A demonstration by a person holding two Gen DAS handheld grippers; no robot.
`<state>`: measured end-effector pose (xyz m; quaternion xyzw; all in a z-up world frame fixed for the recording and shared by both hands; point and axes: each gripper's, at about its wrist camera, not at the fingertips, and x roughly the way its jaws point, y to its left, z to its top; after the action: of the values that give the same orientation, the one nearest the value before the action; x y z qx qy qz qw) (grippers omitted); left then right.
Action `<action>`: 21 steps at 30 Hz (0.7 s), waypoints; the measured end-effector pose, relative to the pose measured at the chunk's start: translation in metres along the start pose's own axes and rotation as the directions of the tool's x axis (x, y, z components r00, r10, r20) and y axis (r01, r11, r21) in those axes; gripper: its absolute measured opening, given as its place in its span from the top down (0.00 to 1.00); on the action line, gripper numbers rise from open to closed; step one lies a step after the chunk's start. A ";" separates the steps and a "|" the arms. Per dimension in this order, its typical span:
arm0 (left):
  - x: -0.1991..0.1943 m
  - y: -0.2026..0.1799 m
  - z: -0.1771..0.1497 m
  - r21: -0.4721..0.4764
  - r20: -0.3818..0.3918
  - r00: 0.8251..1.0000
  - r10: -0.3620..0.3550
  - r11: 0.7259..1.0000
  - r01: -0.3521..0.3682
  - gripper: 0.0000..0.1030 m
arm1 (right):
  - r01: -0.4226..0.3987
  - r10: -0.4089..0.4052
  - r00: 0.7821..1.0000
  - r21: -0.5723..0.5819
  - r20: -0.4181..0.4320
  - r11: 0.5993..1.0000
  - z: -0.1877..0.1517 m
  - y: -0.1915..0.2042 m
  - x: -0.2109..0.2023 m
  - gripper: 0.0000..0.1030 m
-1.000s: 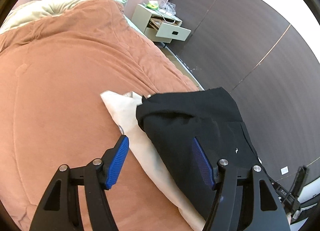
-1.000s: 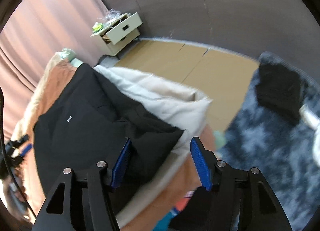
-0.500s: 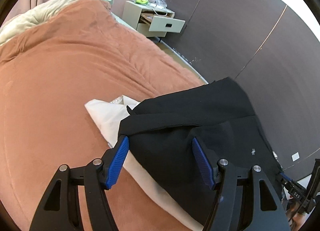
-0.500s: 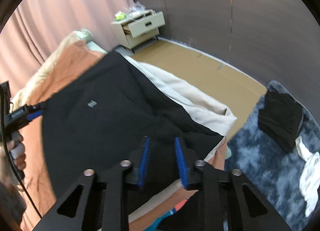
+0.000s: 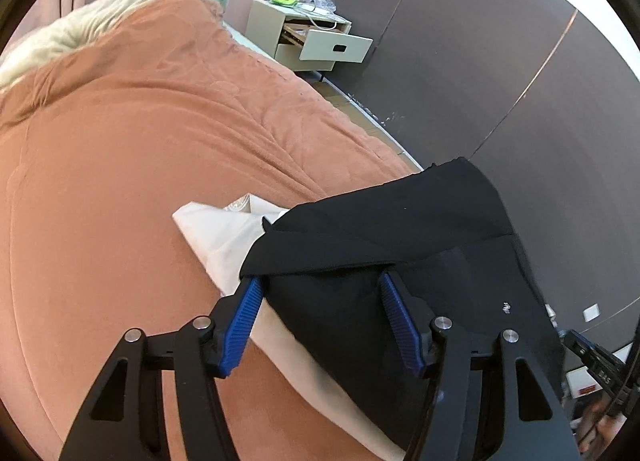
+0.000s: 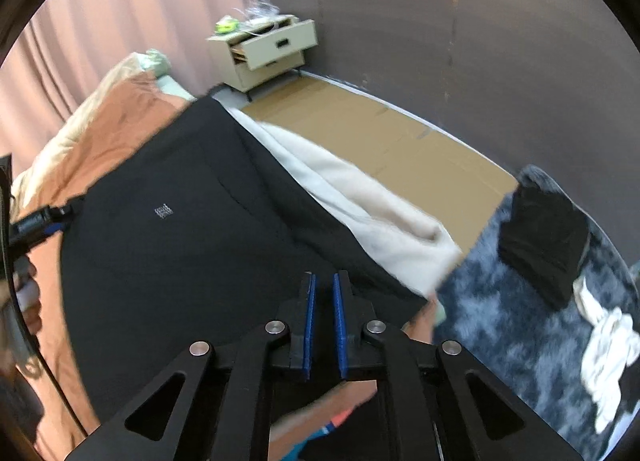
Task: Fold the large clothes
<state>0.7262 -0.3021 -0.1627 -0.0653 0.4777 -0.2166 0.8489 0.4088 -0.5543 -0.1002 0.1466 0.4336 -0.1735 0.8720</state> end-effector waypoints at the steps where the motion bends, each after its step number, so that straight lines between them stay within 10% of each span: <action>1: -0.004 0.000 0.000 0.001 0.002 1.000 0.003 1.000 -0.003 0.39 | -0.016 0.016 1.000 -0.015 -0.003 1.000 0.006 0.007 0.001 0.91; 6: -0.026 0.007 0.003 0.015 0.064 0.997 0.052 0.998 -0.053 0.39 | -0.104 0.099 0.993 -0.079 -0.068 0.991 0.030 0.045 0.024 0.67; 21: 0.014 0.055 -0.003 -0.003 -0.009 0.992 0.130 0.992 -0.130 0.39 | -0.042 0.022 0.985 -0.113 -0.172 0.993 0.099 0.080 0.121 0.67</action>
<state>0.7464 -0.2579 -0.1927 -0.0345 0.4849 -0.1606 0.8590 0.5816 -0.5440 -0.1322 0.1169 0.5134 -0.1209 0.8415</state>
